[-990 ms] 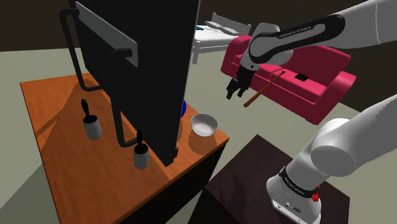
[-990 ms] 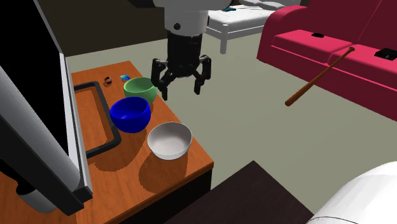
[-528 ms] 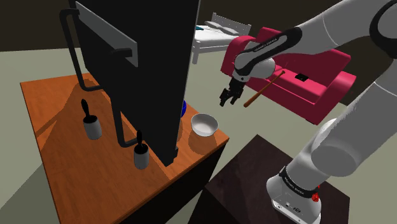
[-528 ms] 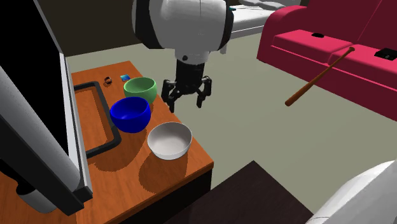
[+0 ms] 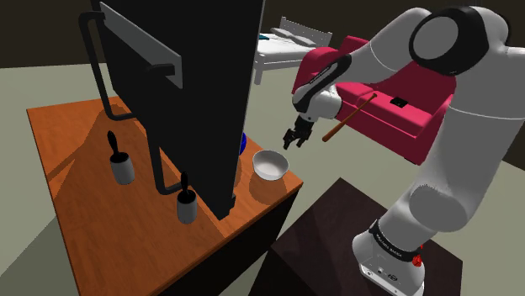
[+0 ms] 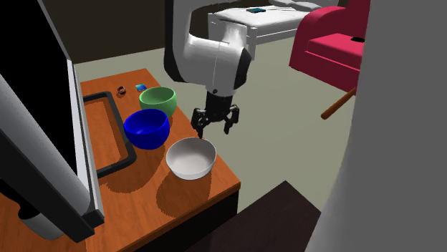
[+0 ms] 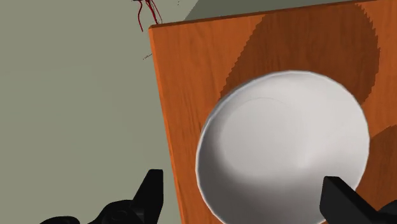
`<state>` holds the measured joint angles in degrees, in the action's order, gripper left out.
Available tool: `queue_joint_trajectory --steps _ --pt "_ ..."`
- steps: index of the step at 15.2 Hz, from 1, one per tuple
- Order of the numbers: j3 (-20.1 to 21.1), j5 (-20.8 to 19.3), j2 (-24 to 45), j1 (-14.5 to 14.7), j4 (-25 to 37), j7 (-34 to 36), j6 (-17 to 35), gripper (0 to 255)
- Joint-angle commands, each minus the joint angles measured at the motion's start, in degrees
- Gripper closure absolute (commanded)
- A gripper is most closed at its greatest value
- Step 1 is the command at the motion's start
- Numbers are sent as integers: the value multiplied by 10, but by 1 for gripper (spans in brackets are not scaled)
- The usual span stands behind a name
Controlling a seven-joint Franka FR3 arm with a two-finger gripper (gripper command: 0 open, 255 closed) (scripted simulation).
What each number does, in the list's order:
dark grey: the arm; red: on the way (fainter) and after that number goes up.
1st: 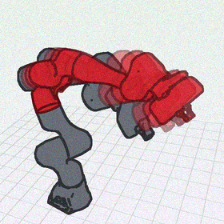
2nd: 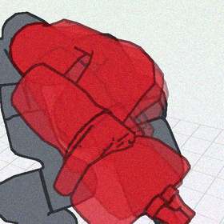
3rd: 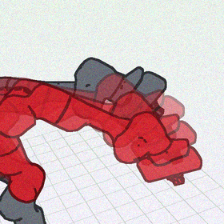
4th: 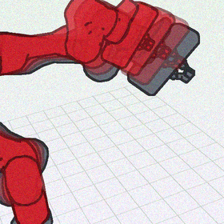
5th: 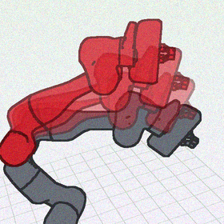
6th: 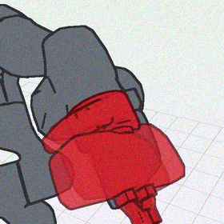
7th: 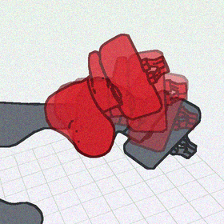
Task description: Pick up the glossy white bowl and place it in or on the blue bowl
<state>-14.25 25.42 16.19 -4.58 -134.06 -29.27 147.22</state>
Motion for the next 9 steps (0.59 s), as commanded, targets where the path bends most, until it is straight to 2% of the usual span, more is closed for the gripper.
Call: queue_joint_trajectory --steps 1,5,9 --pt "14 34 47 -15 27 -28 15 0" --pt "40 77 130 -47 85 -65 32 0" --pt "54 94 159 -54 95 -77 52 0"
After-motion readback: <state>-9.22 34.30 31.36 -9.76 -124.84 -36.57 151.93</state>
